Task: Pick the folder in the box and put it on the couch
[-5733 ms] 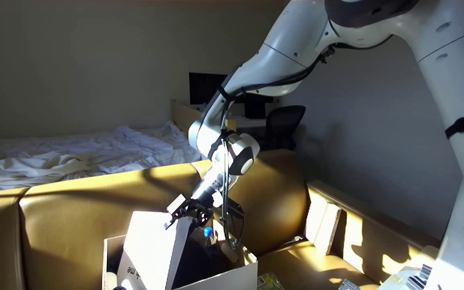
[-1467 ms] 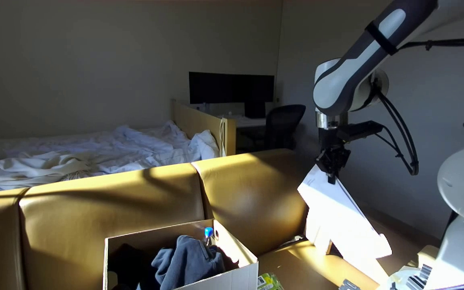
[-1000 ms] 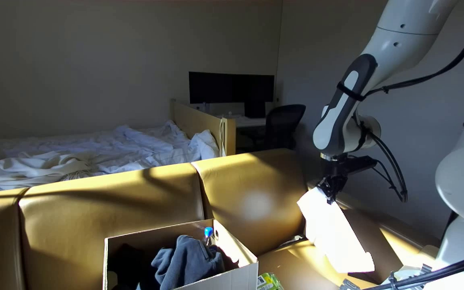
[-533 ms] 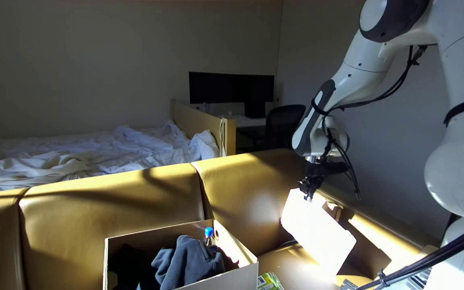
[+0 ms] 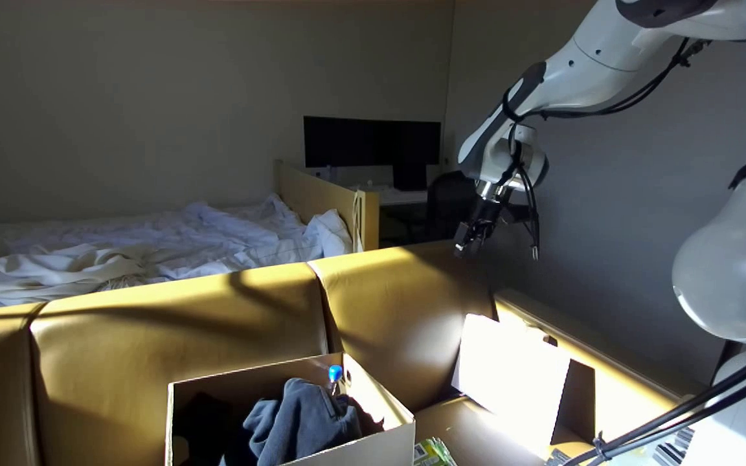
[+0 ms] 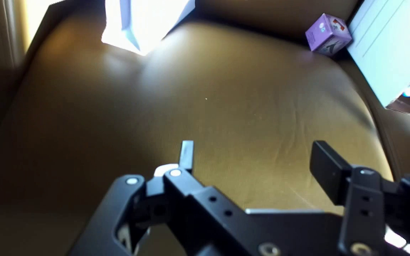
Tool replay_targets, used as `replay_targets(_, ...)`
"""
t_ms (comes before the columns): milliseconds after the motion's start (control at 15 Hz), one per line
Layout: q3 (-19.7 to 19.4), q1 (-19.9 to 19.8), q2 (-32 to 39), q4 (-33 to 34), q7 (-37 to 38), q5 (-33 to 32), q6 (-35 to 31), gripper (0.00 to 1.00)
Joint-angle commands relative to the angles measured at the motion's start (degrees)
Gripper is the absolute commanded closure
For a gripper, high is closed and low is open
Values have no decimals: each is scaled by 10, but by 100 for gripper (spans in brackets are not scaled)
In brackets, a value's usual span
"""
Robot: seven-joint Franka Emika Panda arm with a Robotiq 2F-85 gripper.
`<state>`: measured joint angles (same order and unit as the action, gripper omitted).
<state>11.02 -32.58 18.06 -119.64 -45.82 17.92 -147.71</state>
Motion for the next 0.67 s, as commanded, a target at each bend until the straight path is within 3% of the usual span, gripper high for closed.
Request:
replay_targets(0, -30, 55, -128, -46, -43, 39, 76, 0)
replay_targets(400, -81, 216, -269, -71, -12, 75, 334, 0)
replay_targets(600, -76, 291, -322, -99, 70, 77, 429, 0)
